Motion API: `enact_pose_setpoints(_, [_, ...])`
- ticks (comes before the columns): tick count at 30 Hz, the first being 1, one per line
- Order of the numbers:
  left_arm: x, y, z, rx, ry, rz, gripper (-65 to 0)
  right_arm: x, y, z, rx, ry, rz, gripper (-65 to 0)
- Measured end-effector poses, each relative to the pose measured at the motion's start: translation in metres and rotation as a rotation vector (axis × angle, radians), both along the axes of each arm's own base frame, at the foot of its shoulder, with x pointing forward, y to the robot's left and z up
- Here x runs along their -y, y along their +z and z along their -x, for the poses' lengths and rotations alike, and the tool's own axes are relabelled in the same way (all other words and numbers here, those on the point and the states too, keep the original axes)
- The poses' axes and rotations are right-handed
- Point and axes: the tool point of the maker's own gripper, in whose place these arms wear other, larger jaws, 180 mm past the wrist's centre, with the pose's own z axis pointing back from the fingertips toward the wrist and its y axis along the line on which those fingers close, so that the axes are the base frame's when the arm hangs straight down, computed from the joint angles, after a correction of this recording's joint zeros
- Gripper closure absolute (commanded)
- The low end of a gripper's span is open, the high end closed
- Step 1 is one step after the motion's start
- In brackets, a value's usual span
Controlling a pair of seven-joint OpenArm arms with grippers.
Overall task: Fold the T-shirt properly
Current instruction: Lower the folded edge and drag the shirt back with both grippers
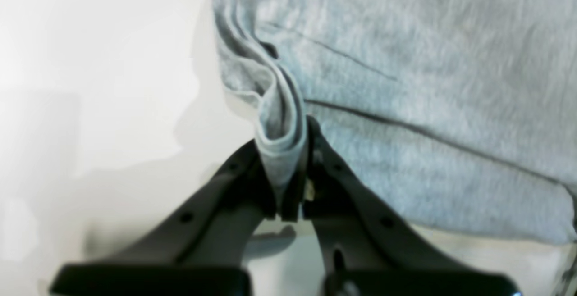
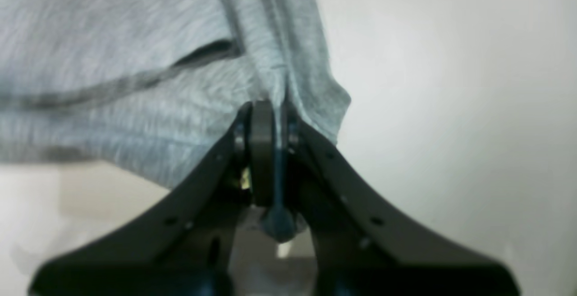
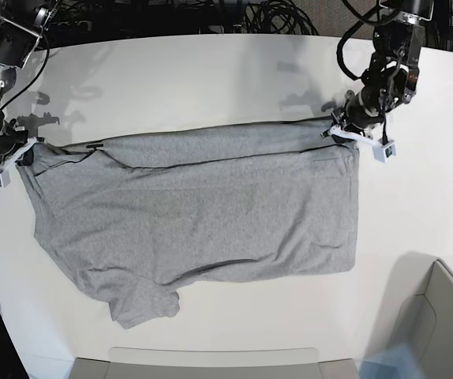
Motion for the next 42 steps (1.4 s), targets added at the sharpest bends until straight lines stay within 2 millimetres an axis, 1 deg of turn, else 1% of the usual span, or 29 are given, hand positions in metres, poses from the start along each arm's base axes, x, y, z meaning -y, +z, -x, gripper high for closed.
enact_pose_setpoints(3, [-0.004,0.0,0.017,-0.016,-0.016,-0.022,0.0,-0.008,-0.001,0.025,0.006,0.025,-0.003,0.0])
enact_pose_setpoints(6, [-0.017,-0.002,0.037,-0.047,0.002,-0.039,0.0,-0.019,-0.001,0.046,0.016,0.025,0.011,0.0])
enact_pose_setpoints(11, [-0.038,-0.006,0.065,-0.083,0.054,-0.068,0.0,-0.05,-0.004,0.081,0.002,0.069,0.027,0.0])
enact_pose_setpoints(15, [-0.051,-0.009,0.086,-0.12,0.049,-0.106,0.0,-0.071,-0.005,0.1,0.009,0.074,0.006,0.0])
enact_pose_setpoints(17, [-0.056,-0.01,0.093,-0.134,0.039,-0.12,0.0,-0.073,-0.006,0.108,0.025,0.039,-0.016,0.0])
enact_pose_setpoints(20, [-0.066,-0.01,0.105,-0.158,0.015,-0.153,0.0,-0.072,-0.006,0.118,0.043,-0.013,-0.041,0.0])
enact_pose_setpoints(23, [-0.083,-0.007,0.115,-0.141,0.009,-0.221,0.0,-0.065,-0.006,0.126,0.033,-0.031,-0.033,0.0])
enact_pose_setpoints(26, [-0.1,-0.004,0.132,-0.15,-0.032,-0.289,0.0,-0.061,-0.006,0.13,0.029,-0.045,-0.028,0.0])
enact_pose_setpoints(27, [-0.103,-0.004,0.137,-0.161,-0.044,-0.3,0.0,-0.06,-0.006,0.132,0.031,-0.058,-0.031,0.0])
enact_pose_setpoints(28, [-0.105,-0.004,0.14,-0.168,-0.05,-0.307,0.0,-0.059,-0.006,0.134,0.034,-0.074,-0.034,0.0])
enact_pose_setpoints(32, [-0.106,-0.004,0.14,-0.171,-0.049,-0.312,0.0,-0.05,-0.004,0.144,0.031,-0.127,-0.025,0.0])
enact_pose_setpoints(35, [-0.106,-0.003,0.138,-0.17,-0.048,-0.31,0.0,-0.051,-0.001,0.148,0.025,-0.146,-0.005,0.0])
enact_pose_setpoints(37, [-0.106,-0.001,0.131,-0.168,-0.06,-0.306,0.0,-0.054,0.001,0.152,-0.009,-0.139,0.025,-2.4])
enact_pose_setpoints(38, [-0.107,0.0,0.131,-0.173,-0.068,-0.309,-3.2,-0.055,0.003,0.152,-0.014,-0.138,0.037,-5.0])
enact_pose_setpoints(40, [-0.101,0.007,0.122,-0.146,-0.074,-0.307,-10.3,-0.054,0.009,0.15,-0.03,-0.132,0.076,-10.5])
enact_pose_setpoints(42, [-0.094,0.017,0.113,-0.108,-0.083,-0.305,-15.8,-0.051,0.024,0.137,0.015,-0.12,0.11,-16.4])
